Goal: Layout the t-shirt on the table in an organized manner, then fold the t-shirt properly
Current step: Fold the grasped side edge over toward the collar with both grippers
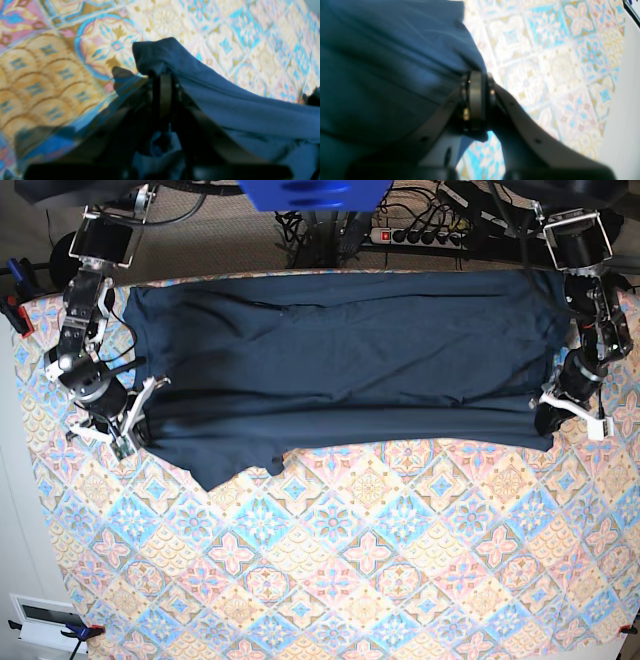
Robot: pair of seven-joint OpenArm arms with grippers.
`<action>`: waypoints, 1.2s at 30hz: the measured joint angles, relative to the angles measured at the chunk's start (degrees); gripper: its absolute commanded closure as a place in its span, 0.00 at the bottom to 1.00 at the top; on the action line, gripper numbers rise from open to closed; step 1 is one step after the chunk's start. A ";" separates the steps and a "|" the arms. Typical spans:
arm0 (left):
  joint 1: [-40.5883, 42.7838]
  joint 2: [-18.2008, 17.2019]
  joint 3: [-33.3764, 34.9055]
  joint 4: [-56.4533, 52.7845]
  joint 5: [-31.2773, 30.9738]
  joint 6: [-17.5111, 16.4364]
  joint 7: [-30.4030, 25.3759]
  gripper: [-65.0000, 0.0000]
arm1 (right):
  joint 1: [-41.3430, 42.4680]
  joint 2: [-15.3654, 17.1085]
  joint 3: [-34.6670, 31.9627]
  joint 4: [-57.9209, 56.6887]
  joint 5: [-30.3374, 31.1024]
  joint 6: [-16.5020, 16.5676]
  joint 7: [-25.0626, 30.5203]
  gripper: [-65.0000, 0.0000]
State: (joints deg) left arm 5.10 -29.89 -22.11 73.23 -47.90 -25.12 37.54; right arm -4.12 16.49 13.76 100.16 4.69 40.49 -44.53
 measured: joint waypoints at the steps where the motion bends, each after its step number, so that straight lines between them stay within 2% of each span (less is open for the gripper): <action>1: 0.85 -0.39 -0.11 0.96 -0.76 -0.07 -0.04 1.00 | -0.76 -0.02 0.17 0.61 0.00 -0.02 -0.02 1.00; 9: 9.60 -2.10 -0.11 10.40 -0.85 0.46 -0.42 1.00 | -6.67 -0.02 0.46 5.29 -0.22 -0.02 -0.11 1.00; 14: 14.97 -3.50 0.02 15.15 -1.05 -0.04 -0.15 1.00 | -8.46 -0.07 3.10 5.53 0.00 -0.04 0.11 1.00; 19: 17.35 -4.57 0.02 15.21 -0.63 -0.02 -0.33 1.00 | -10.12 0.11 3.41 5.55 0.04 -0.02 0.17 1.00; 22: 19.87 -6.36 0.00 15.23 -1.01 -0.20 -0.55 1.00 | -11.43 1.44 3.37 5.55 0.22 0.26 0.26 1.00; 32: 20.65 -5.27 0.55 14.19 3.54 -0.37 3.41 1.00 | -12.74 1.49 3.10 5.55 0.22 0.20 0.35 1.00; 36: 20.81 -4.61 0.55 14.19 4.04 -0.20 4.28 1.00 | -13.35 1.57 -0.20 5.09 -0.81 0.00 -0.39 1.00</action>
State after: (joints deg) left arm 25.91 -34.50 -21.56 87.42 -43.86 -25.32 41.82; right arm -17.47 18.06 13.56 105.25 3.88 40.49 -44.93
